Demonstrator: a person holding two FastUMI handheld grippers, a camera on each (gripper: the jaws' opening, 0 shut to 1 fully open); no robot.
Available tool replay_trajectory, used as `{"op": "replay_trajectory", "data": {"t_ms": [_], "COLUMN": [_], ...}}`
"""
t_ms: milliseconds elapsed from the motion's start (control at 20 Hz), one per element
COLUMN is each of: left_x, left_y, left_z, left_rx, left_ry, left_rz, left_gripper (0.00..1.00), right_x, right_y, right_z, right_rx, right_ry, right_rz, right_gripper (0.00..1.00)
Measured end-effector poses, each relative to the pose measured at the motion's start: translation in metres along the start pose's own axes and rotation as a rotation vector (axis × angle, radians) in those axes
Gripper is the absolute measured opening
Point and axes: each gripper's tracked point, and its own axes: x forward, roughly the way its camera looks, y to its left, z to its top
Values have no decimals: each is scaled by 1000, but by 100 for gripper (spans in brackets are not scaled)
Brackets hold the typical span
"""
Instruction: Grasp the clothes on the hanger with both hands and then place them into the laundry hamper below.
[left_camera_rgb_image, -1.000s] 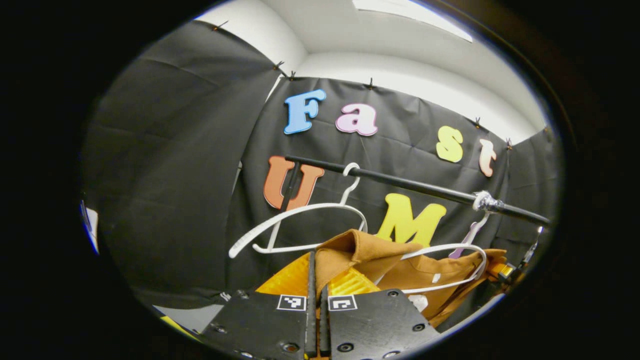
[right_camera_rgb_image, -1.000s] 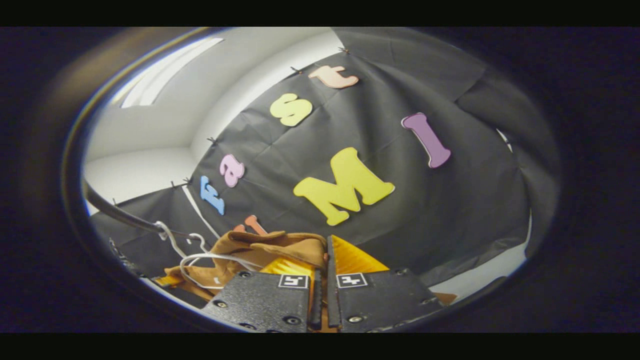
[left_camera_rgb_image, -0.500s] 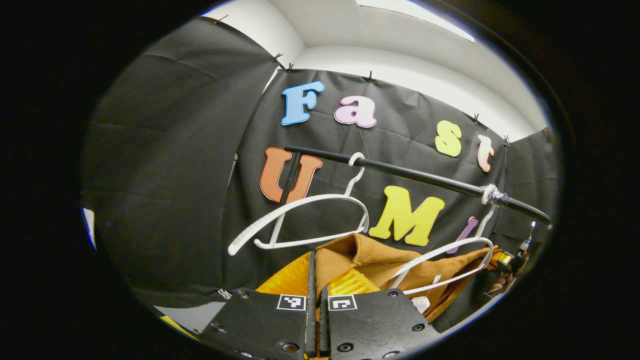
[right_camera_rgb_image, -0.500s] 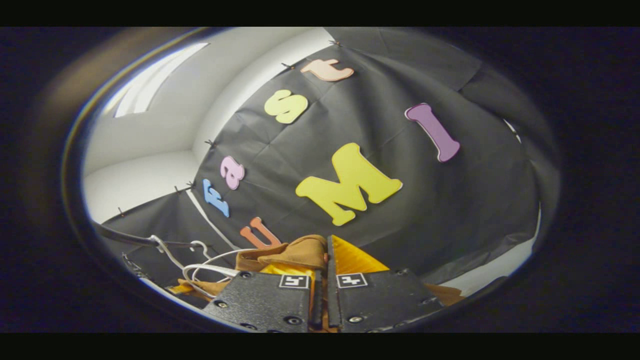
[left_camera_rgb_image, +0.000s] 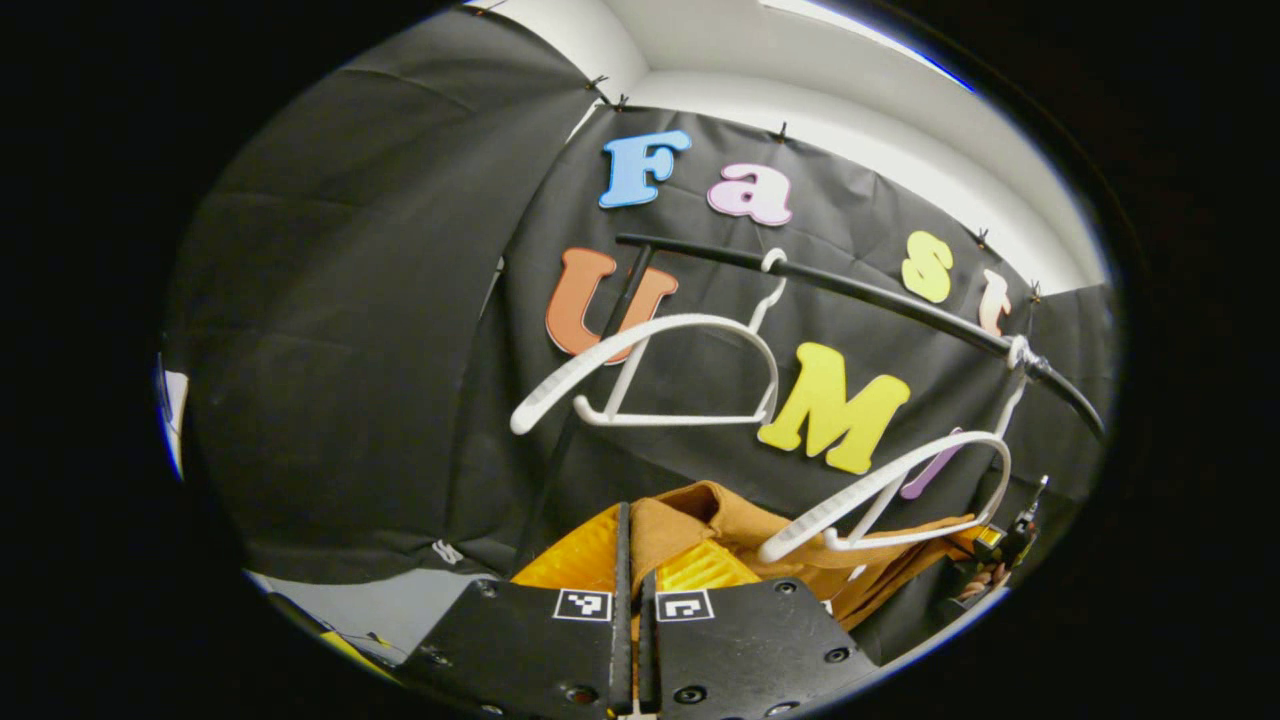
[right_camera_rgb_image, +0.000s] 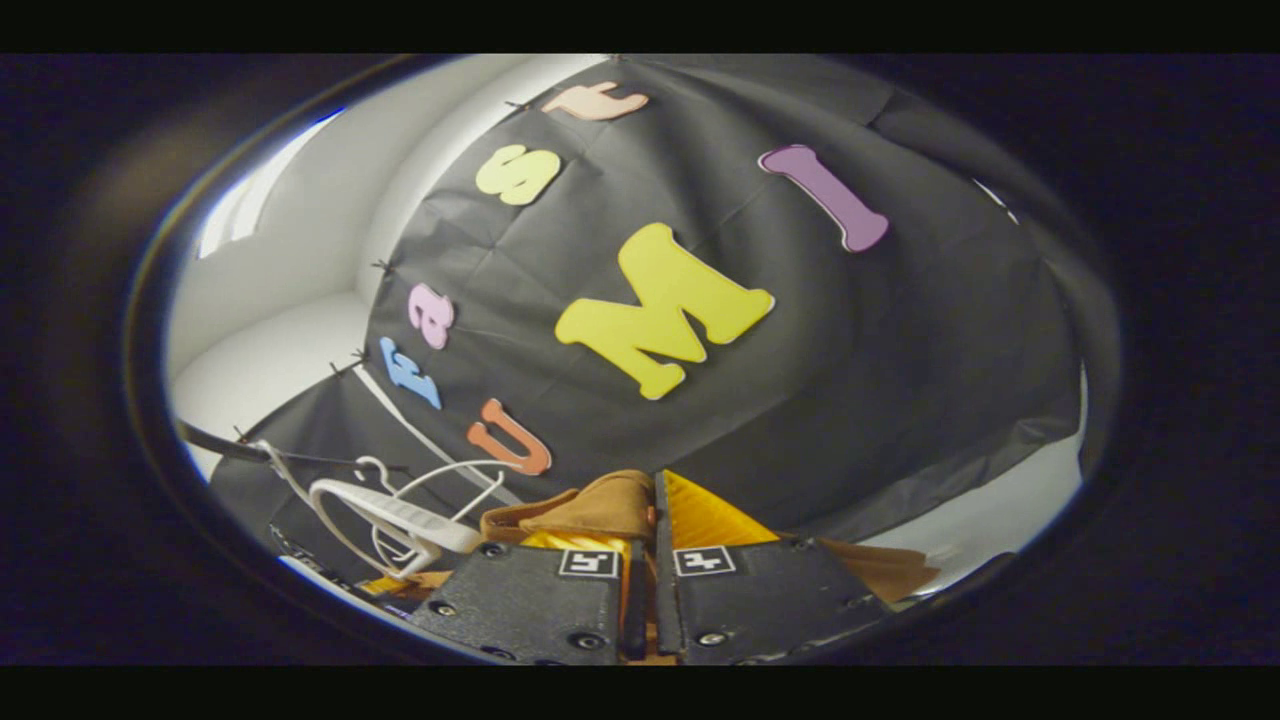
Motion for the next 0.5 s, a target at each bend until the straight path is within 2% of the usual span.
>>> {"op": "replay_trajectory", "data": {"t_ms": [300,500], "left_x": [-12,-17], "left_y": [12,-6], "left_z": [-30,-46], "left_rx": [-20,-10], "left_ry": [58,78], "left_rz": [12,-13], "left_gripper": [2,2], "right_x": [-9,-17], "right_y": [-11,-13], "right_z": [-26,-60], "right_rx": [-53,-42], "right_ry": [32,72], "right_rz": [-60,-86], "right_gripper": [4,6]}}
